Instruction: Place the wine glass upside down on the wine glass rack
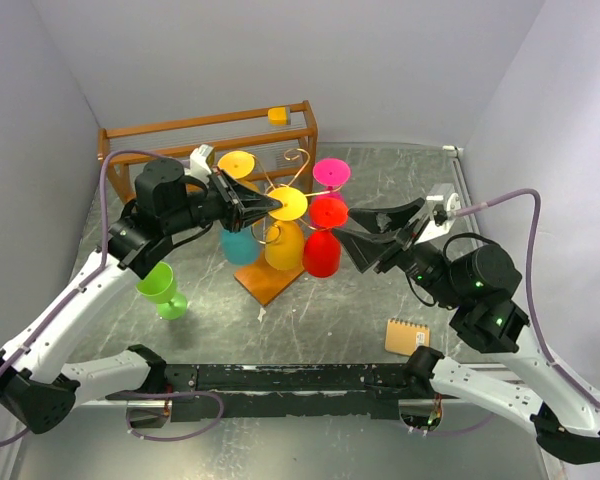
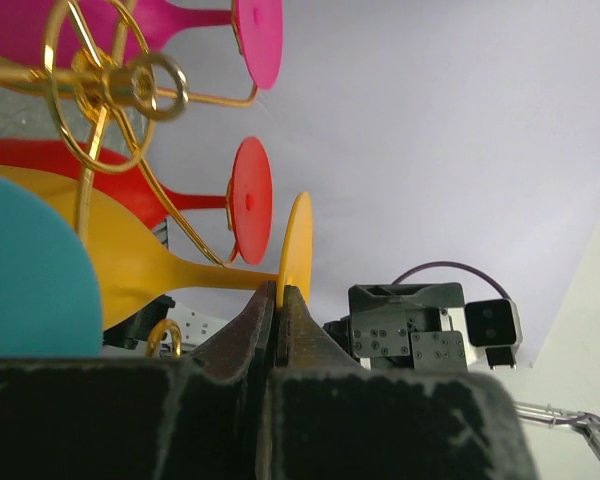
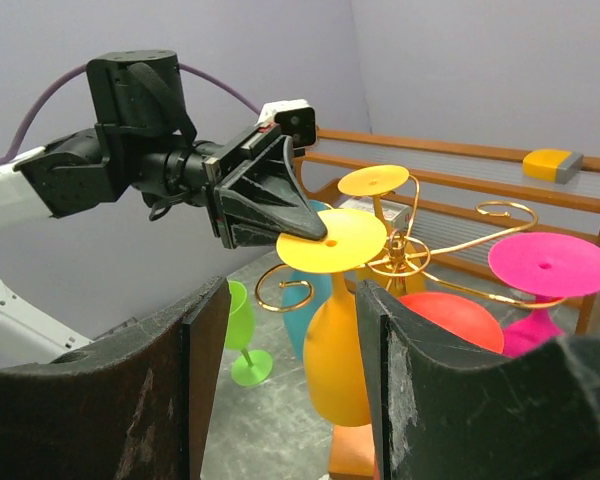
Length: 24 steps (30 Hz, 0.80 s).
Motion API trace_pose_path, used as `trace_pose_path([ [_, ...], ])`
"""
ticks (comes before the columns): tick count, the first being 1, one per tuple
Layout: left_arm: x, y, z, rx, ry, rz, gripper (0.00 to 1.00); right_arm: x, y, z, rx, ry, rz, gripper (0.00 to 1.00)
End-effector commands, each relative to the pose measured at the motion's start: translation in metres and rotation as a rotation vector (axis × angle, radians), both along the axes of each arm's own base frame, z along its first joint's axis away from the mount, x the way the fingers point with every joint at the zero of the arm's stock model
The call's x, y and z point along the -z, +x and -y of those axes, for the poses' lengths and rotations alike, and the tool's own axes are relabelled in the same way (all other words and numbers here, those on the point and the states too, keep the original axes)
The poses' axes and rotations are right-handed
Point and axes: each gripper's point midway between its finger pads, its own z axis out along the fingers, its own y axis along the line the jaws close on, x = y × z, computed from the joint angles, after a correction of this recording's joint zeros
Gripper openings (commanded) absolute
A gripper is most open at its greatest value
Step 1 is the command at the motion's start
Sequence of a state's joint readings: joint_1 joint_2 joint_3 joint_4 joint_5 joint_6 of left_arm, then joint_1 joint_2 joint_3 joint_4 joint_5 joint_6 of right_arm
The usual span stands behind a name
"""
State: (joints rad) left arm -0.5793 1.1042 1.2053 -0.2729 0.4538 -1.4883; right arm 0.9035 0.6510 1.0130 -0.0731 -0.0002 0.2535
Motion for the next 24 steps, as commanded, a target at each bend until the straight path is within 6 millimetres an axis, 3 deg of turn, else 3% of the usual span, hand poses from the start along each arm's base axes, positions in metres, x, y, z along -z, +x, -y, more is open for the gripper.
trace_pose_path([
  [1,-0.019,0.003,0.0,0.006,-0.031,0.07,0.07,-0.002,0.003,0.004,0.029,0.009,0.013,0.53],
  [15,-0.026,0.004,-0.026,-0.119,0.047,0.117,0.07,-0.001,0.006,0.003,0.039,0.002,0.013,0.53],
  [24,-0.012,-0.003,-0.037,-0.152,0.084,0.096,0.07,-0.001,0.008,-0.001,0.036,0.006,0.009,0.53],
])
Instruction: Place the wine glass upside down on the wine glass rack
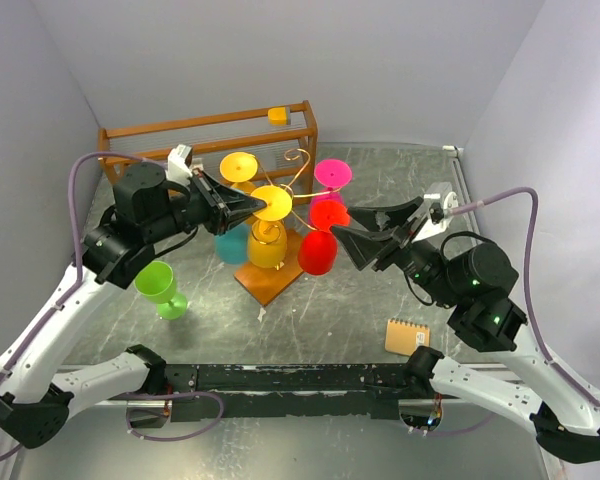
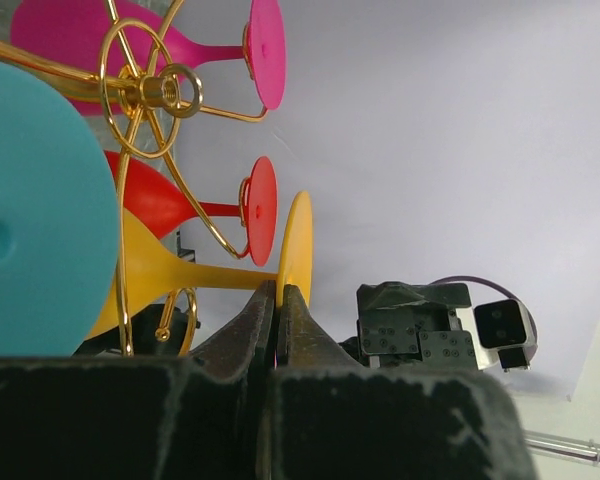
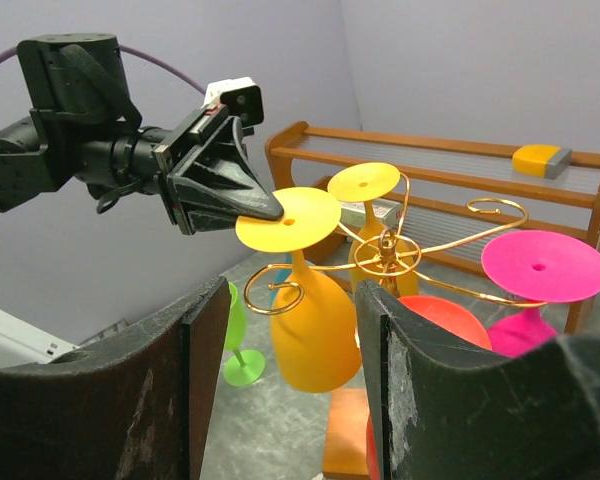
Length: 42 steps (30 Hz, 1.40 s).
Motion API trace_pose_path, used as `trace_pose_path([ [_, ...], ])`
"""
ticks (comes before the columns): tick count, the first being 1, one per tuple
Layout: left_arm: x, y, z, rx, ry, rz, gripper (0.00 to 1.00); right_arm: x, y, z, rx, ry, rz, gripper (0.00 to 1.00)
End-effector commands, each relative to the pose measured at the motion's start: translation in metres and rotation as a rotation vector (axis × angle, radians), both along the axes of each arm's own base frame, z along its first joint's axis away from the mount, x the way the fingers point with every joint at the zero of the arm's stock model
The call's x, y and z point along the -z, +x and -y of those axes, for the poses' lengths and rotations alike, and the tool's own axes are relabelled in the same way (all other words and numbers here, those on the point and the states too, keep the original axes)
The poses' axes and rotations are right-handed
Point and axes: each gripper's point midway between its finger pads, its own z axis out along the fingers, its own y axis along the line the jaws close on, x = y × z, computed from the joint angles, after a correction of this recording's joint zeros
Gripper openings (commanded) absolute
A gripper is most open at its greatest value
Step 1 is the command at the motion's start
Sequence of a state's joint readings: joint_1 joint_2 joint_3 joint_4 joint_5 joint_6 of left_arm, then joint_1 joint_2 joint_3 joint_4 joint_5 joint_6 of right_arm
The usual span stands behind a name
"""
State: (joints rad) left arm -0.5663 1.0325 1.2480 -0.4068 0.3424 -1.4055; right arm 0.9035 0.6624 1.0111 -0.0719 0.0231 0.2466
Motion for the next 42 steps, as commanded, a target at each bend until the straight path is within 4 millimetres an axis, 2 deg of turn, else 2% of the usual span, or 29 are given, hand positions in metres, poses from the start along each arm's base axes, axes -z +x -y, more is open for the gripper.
trace_pose_path([
  [1,-0.003,-0.002,-0.012,-0.046,0.009,0.036,0.07,-0.005,0.003,0.0,0.013,0.017,0.015,0.53],
  [21,0.001,-0.024,-0.022,-0.022,0.008,0.059,0.07,-0.007,0.004,0.0,0.018,0.025,0.015,0.53],
  [24,-0.002,-0.027,-0.027,-0.037,0.015,0.089,0.07,-0.005,0.005,0.0,0.022,0.02,0.011,0.53],
  [27,-0.004,-0.03,-0.029,-0.036,0.014,0.112,0.07,0.008,0.007,-0.002,0.024,0.002,-0.004,0.53],
  [32,-0.006,-0.037,-0.019,0.043,-0.022,0.134,0.07,0.008,0.007,-0.003,0.024,0.006,-0.006,0.53],
  [42,-0.004,-0.037,-0.006,0.134,0.034,0.156,0.07,0.01,0.009,-0.001,0.036,0.007,-0.013,0.53],
])
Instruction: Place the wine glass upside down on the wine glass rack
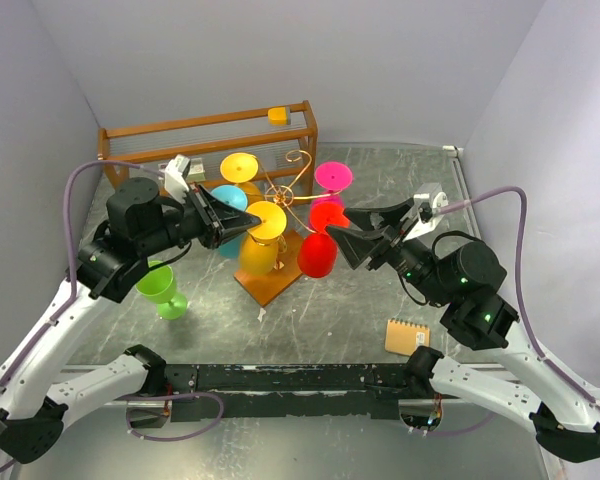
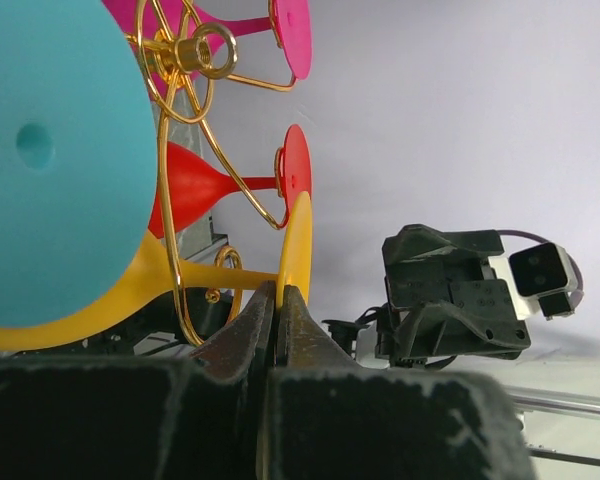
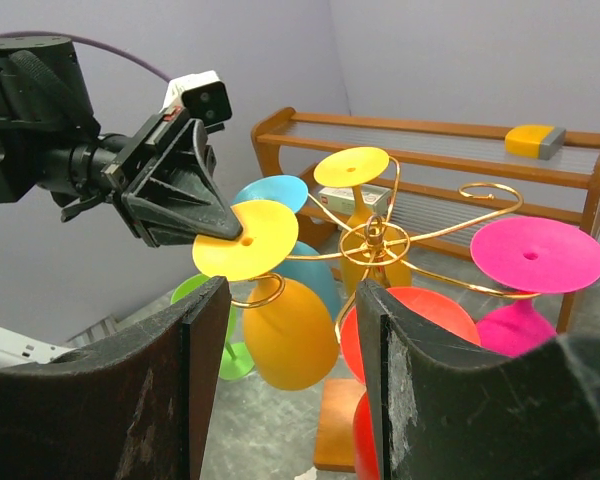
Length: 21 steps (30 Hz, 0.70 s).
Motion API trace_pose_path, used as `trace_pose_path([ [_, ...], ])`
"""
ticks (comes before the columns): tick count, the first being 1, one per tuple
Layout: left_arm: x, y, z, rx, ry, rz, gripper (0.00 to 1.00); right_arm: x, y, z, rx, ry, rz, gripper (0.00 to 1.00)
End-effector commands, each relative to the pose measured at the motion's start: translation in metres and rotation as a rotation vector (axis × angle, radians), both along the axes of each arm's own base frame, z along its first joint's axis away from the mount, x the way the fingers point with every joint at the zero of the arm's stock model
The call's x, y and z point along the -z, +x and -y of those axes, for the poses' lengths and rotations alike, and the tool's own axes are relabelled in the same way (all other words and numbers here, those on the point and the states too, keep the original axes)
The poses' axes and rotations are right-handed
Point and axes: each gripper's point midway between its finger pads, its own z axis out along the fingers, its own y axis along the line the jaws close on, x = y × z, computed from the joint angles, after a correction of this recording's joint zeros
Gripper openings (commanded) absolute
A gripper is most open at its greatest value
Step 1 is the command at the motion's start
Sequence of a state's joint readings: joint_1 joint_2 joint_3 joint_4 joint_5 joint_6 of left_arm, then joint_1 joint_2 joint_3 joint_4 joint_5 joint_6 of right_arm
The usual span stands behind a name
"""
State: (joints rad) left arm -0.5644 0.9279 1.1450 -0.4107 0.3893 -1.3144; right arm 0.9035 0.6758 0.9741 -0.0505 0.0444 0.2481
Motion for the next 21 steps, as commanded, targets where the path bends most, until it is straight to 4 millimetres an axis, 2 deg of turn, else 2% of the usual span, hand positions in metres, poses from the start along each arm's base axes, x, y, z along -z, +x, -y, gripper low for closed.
trace_pose_path([
  [1,-0.021,-0.01,0.006,0.089,-0.011,0.084,0.07,-0.005,0.0,0.004,0.017,0.025,0.011,0.53],
  [5,-0.018,-0.015,0.012,0.149,-0.01,0.072,0.07,-0.004,0.002,0.002,0.017,0.021,0.007,0.53],
  [13,-0.025,-0.016,-0.008,0.042,0.034,0.106,0.07,-0.005,0.002,0.001,0.013,0.022,0.008,0.53],
  [21,-0.011,-0.021,-0.01,0.046,0.049,0.073,0.07,-0.008,0.001,0.002,0.013,0.022,0.013,0.54],
])
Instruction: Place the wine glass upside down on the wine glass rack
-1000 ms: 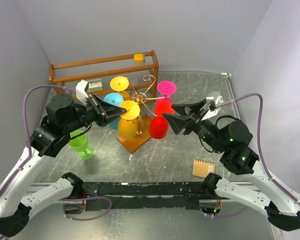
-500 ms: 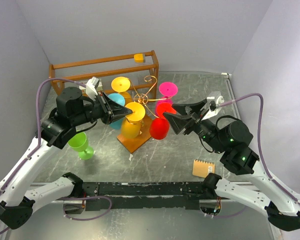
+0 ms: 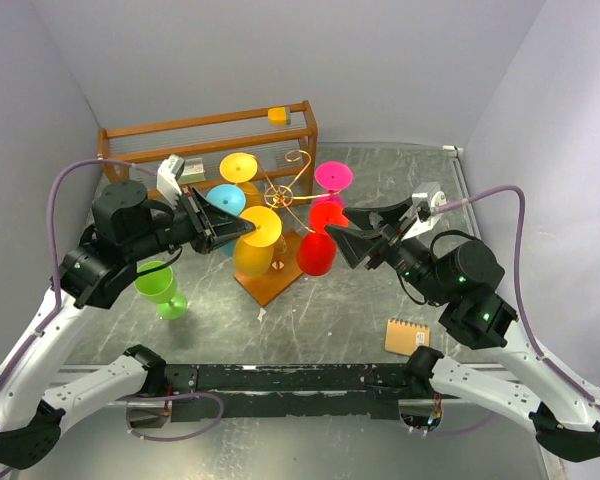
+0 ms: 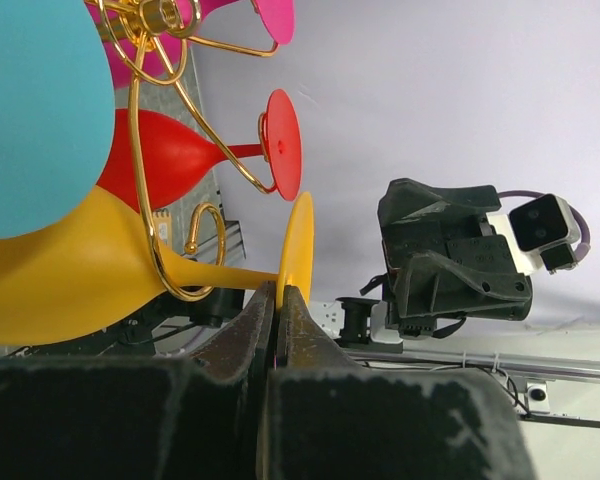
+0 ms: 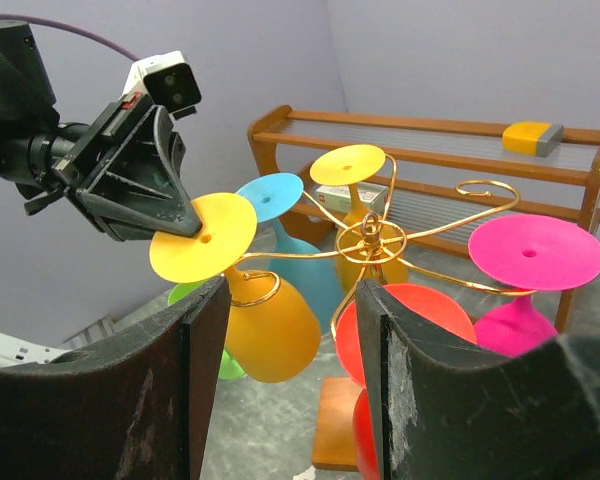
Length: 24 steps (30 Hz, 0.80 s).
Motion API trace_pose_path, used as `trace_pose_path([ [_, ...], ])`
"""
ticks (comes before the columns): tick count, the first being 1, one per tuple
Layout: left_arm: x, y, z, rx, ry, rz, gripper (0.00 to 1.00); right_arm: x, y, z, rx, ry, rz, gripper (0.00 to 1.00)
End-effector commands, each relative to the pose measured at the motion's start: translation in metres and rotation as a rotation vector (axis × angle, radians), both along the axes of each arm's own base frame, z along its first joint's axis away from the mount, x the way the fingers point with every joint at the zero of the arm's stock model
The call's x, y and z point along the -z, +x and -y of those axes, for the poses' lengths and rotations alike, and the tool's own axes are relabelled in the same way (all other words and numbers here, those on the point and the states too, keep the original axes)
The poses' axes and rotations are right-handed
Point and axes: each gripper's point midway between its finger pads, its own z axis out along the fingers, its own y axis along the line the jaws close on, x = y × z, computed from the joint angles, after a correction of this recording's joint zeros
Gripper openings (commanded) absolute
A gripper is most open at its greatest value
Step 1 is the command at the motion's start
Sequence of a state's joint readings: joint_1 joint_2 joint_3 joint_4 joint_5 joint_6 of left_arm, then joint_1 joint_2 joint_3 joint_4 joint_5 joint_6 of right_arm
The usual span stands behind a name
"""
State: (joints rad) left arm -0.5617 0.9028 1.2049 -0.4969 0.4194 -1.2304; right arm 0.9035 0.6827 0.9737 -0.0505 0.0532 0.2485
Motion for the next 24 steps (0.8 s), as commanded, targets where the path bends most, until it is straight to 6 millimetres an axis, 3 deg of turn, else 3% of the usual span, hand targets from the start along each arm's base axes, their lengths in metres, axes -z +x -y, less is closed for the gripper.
trace_pose_path([
  [1,0.0,-0.004,-0.002,0.01,0.008,0.017,0.07,-0.009,-0.001,0.002,0.005,0.023,0.018,0.53],
  [12,-0.008,-0.018,0.007,0.143,0.009,0.123,0.07,-0.007,0.001,0.001,0.008,0.024,0.013,0.53],
  [24,-0.002,-0.014,0.021,0.224,0.018,0.111,0.11,-0.006,0.003,0.0,0.015,0.021,0.01,0.53],
])
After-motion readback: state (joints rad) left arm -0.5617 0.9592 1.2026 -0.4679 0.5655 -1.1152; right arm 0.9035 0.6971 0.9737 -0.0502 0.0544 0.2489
